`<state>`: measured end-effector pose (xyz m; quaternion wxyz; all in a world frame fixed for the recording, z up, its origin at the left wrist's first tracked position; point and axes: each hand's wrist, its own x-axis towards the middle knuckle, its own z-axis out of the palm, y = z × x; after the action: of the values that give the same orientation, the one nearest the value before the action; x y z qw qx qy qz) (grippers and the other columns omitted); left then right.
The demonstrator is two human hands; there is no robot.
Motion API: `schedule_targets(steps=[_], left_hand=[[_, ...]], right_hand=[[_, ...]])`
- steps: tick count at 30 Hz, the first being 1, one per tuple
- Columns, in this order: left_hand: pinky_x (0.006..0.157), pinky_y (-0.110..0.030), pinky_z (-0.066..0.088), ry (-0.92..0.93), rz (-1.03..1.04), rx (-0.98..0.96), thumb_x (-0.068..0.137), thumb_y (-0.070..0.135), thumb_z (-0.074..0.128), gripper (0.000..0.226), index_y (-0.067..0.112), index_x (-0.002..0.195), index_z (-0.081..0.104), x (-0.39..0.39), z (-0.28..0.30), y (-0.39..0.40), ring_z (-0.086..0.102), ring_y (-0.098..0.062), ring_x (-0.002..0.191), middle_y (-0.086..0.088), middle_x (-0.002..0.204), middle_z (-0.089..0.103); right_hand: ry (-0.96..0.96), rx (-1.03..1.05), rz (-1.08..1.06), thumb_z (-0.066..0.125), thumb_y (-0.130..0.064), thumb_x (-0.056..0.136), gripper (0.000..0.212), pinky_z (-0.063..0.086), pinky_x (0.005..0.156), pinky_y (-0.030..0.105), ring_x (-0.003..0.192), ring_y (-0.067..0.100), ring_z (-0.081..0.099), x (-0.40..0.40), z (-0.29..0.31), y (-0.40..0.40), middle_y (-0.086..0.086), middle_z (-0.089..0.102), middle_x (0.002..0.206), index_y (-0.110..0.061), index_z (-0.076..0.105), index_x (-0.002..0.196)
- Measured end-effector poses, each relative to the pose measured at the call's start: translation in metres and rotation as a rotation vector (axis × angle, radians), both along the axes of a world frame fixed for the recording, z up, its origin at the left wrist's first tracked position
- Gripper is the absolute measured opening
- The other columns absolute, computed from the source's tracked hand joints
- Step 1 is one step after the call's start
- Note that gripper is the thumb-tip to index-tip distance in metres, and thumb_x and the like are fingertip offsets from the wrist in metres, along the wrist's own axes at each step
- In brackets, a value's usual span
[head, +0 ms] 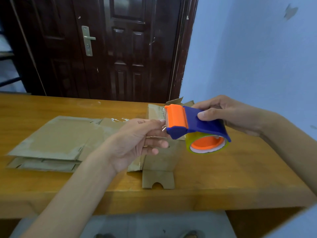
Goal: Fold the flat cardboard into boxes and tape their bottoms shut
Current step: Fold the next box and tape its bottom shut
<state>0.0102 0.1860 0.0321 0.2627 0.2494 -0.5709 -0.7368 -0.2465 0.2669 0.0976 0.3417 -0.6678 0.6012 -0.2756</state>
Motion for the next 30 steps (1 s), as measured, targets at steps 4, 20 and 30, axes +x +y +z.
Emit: schedule_targets(steps=[4, 20, 30], left_hand=[[0.057, -0.021, 0.055, -0.143, 0.060, -0.173, 0.096, 0.033, 0.068, 0.029, 0.009, 0.111, 0.078, -0.003, 0.002, -0.002, 0.072, -0.015, 0.075, -0.011, 0.103, 0.080], [0.068, -0.022, 0.062, -0.389, 0.185, -0.386, 0.100, 0.015, 0.066, 0.018, 0.000, 0.096, 0.076, 0.025, 0.005, -0.028, 0.077, -0.017, 0.077, -0.010, 0.087, 0.080], [0.058, -0.022, 0.058, -0.392, 0.168, -0.330, 0.100, 0.013, 0.064, 0.024, 0.002, 0.083, 0.076, 0.017, -0.005, -0.032, 0.069, -0.016, 0.064, -0.015, 0.081, 0.078]], right_hand=[[0.037, 0.007, -0.011, 0.063, -0.050, 0.087, 0.044, 0.057, 0.085, 0.035, 0.100, 0.017, 0.074, -0.005, -0.003, 0.001, -0.004, 0.077, 0.112, -0.026, 0.073, 0.123], [0.132, -0.114, -0.075, 0.073, -0.051, 0.092, 0.026, 0.055, 0.077, 0.034, 0.084, 0.013, 0.074, -0.024, -0.016, 0.007, -0.004, 0.079, 0.096, -0.032, 0.080, 0.108], [0.066, -0.064, -0.144, 0.073, -0.067, 0.087, 0.035, 0.051, 0.078, 0.033, 0.081, 0.018, 0.071, -0.047, -0.028, 0.006, 0.000, 0.080, 0.092, -0.035, 0.083, 0.096]])
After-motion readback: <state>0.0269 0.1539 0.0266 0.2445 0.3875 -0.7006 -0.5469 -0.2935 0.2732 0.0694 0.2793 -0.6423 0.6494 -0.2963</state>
